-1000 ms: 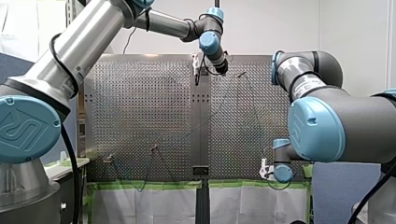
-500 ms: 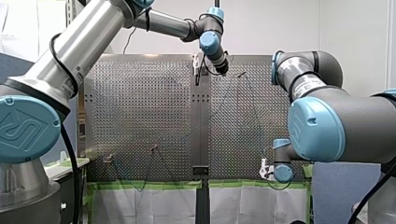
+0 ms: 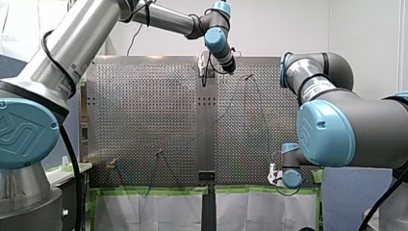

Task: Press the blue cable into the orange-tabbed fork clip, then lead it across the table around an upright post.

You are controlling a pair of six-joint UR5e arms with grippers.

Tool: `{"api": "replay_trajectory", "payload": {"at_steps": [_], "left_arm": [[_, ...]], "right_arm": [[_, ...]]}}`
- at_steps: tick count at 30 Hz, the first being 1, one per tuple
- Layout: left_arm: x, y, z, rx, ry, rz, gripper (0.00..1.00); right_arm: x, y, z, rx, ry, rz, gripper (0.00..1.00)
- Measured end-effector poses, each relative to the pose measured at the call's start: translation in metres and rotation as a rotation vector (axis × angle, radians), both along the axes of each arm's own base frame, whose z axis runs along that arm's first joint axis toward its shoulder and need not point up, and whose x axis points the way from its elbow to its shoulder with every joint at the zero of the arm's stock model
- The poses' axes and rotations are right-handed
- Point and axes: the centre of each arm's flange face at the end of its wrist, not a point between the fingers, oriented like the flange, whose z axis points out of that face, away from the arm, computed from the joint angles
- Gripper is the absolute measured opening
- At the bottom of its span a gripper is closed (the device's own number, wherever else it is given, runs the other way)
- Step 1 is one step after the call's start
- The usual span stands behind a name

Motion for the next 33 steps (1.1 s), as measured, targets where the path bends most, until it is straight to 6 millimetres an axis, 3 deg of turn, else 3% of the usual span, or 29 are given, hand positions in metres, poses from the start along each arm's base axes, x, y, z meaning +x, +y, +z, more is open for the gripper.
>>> {"api": "replay_trajectory", "payload": {"at_steps": [27, 33], "left_arm": [[-0.08, 0.034, 0.058, -0.355, -0.096, -0.001, 0.99], [-0.085, 0.037, 0.047, -0.369, -0.106, -0.003, 0.99]], "right_arm": [[-0.001, 0.0, 0.0, 0.0, 0.0, -0.002, 0.0], [0.001, 0.0, 0.0, 0.0, 0.0, 0.001, 0.0]]}}
